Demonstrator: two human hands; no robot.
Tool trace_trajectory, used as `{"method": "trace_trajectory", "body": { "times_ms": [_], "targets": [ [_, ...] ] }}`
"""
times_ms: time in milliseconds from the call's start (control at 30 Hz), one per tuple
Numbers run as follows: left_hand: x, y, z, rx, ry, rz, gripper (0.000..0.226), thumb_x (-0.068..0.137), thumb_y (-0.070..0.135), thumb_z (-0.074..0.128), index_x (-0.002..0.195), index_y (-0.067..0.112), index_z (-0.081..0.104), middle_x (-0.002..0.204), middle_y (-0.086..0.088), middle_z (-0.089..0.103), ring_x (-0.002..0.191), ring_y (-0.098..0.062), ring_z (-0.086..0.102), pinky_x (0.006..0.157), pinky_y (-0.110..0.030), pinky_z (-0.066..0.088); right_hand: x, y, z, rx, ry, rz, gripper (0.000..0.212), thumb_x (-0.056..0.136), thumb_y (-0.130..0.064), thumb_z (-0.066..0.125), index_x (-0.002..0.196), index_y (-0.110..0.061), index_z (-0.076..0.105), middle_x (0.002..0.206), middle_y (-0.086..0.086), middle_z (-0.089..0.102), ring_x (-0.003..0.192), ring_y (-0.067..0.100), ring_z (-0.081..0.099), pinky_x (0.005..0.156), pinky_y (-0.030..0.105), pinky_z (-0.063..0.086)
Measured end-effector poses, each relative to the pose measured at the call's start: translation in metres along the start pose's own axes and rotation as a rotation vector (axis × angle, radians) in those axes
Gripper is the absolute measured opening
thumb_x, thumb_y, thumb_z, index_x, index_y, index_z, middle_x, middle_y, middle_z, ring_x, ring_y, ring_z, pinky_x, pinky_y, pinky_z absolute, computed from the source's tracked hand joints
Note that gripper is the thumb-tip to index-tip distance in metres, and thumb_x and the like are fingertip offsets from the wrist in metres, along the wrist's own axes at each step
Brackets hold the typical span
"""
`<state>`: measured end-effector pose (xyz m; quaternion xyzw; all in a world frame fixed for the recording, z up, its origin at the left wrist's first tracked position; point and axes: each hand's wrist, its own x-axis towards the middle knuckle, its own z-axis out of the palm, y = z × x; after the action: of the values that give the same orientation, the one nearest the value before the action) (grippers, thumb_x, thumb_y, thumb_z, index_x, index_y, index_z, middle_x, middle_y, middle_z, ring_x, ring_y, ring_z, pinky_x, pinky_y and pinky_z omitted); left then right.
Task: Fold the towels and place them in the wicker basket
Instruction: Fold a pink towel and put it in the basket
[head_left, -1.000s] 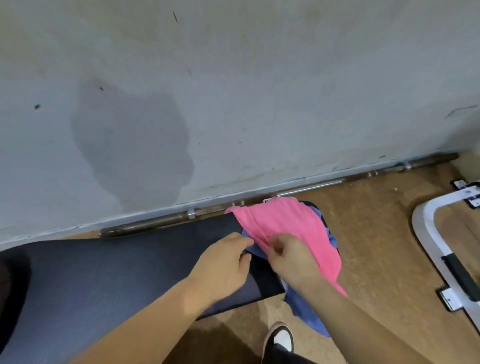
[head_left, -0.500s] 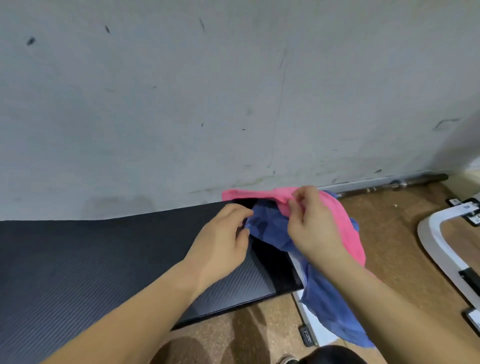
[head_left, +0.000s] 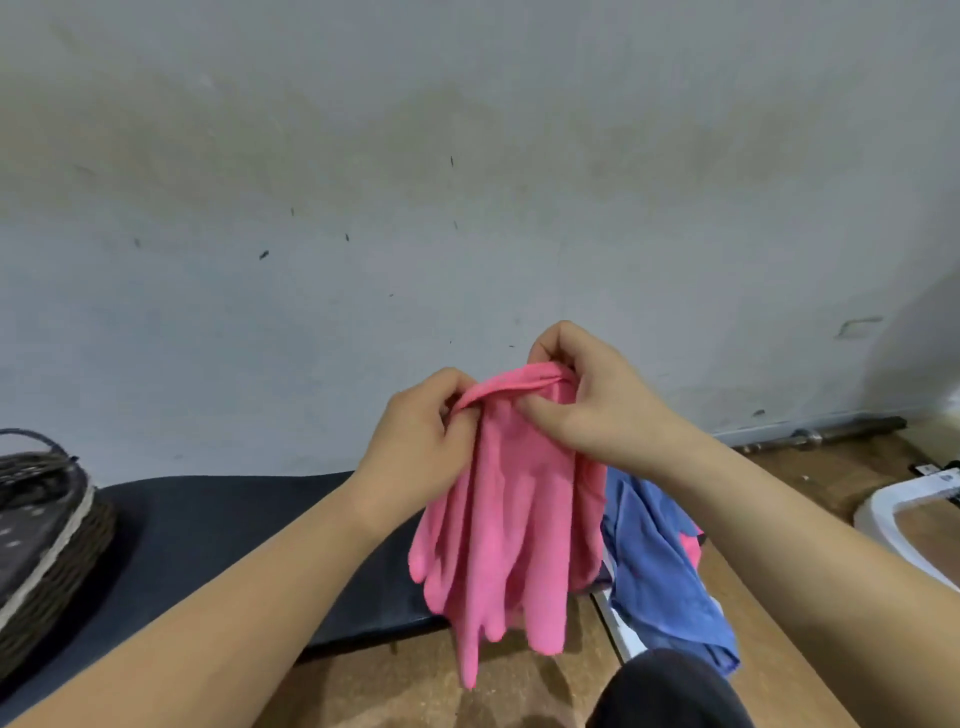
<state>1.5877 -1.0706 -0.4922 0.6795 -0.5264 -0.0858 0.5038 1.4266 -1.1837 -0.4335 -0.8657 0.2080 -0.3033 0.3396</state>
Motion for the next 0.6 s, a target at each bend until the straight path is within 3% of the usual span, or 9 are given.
{"method": "trace_trajectory", "body": {
  "times_ms": [100, 200, 367, 500, 600],
  "targets": [
    [-0.013, 0.005, -0.037, 0.002, 0.096, -0.03, 0.029, 0.096, 0.003, 0.052, 0.097, 0.027, 0.068, 0.089, 0.019, 0.071, 0.088, 0.0, 0.067, 0.072, -0.01, 0.048, -0.003, -0.009, 0.003, -0.053, 0.029, -0.006, 0.013, 0.087, -0.016, 0.074, 0.09, -0.02, 0.063, 0.08, 0.003, 0.066, 0.071, 0.016, 0.058, 0.067, 0.028, 0.047],
    [-0.026, 0.004, -0.079, 0.13, 0.175, -0.055, 0.024, 0.1, 0.009, 0.053, 0.102, 0.027, 0.069, 0.093, 0.022, 0.069, 0.092, 0.009, 0.063, 0.074, -0.003, 0.043, -0.008, -0.014, 0.003, -0.226, 0.01, -0.124, 0.002, 0.095, -0.025, 0.067, 0.094, -0.026, 0.067, 0.08, -0.009, 0.066, 0.073, 0.012, 0.059, 0.07, 0.032, 0.05],
    [-0.065, -0.002, -0.127, 0.304, 0.238, -0.133, 0.015, 0.103, 0.021, 0.055, 0.1, 0.027, 0.068, 0.088, 0.017, 0.069, 0.085, -0.007, 0.064, 0.078, -0.024, 0.048, -0.022, -0.024, 0.008, -0.308, 0.166, -0.209, 0.014, 0.099, -0.014, 0.06, 0.105, -0.016, 0.073, 0.093, -0.002, 0.075, 0.085, 0.02, 0.067, 0.078, 0.035, 0.052],
    [-0.096, -0.012, -0.145, 0.404, 0.215, -0.187, 0.013, 0.101, 0.027, 0.057, 0.09, 0.031, 0.064, 0.081, 0.014, 0.067, 0.081, -0.015, 0.063, 0.076, -0.034, 0.05, -0.037, -0.025, 0.026, -0.103, 0.267, 0.022, 0.02, 0.101, -0.025, 0.061, 0.084, -0.021, 0.072, 0.071, -0.01, 0.066, 0.068, 0.01, 0.057, 0.066, 0.024, 0.043],
    [-0.119, -0.017, -0.157, 0.483, 0.12, -0.254, 0.017, 0.1, 0.018, 0.053, 0.098, 0.03, 0.064, 0.089, 0.011, 0.07, 0.087, -0.018, 0.064, 0.077, -0.033, 0.048, -0.052, -0.032, 0.046, 0.223, 0.183, 0.222, 0.029, 0.103, -0.031, 0.058, 0.078, -0.018, 0.068, 0.062, -0.017, 0.059, 0.06, 0.001, 0.05, 0.061, 0.021, 0.039]
  ]
}}
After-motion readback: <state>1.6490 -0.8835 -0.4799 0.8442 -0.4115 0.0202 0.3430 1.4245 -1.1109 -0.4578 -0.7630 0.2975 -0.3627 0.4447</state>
